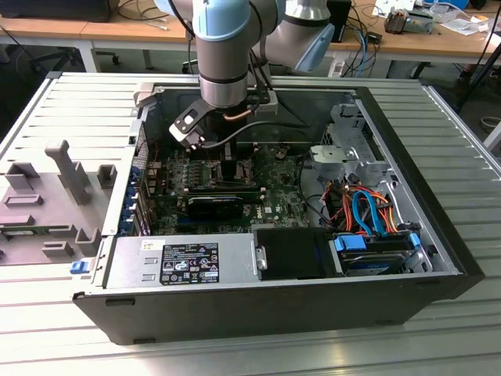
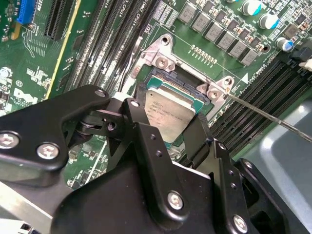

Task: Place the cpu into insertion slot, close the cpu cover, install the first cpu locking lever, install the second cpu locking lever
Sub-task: 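Place the cpu into insertion slot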

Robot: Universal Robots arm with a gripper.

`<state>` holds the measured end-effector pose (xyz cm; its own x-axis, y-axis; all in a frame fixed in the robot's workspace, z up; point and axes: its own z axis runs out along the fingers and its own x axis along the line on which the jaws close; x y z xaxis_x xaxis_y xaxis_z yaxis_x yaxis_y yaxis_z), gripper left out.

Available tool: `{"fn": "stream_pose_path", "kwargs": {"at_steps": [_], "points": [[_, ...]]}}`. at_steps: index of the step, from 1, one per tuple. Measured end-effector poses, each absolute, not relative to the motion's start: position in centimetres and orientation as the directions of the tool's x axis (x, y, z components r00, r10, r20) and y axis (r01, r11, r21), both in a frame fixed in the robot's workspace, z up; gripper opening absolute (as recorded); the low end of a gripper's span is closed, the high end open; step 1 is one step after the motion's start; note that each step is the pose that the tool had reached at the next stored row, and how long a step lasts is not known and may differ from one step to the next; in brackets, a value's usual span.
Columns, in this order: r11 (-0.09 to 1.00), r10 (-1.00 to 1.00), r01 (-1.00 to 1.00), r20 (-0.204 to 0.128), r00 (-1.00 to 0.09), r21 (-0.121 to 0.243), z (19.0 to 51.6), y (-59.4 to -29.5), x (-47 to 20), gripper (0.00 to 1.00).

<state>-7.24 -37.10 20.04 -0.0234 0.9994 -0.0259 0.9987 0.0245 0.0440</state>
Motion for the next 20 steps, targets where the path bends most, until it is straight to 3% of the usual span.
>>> {"fn": "stream_pose_path", "kwargs": {"at_steps": [20], "points": [[0.013, 1.000, 0.999, -0.026, -0.012, 0.044, 19.65, -37.10, -7.27, 0.54]]}}
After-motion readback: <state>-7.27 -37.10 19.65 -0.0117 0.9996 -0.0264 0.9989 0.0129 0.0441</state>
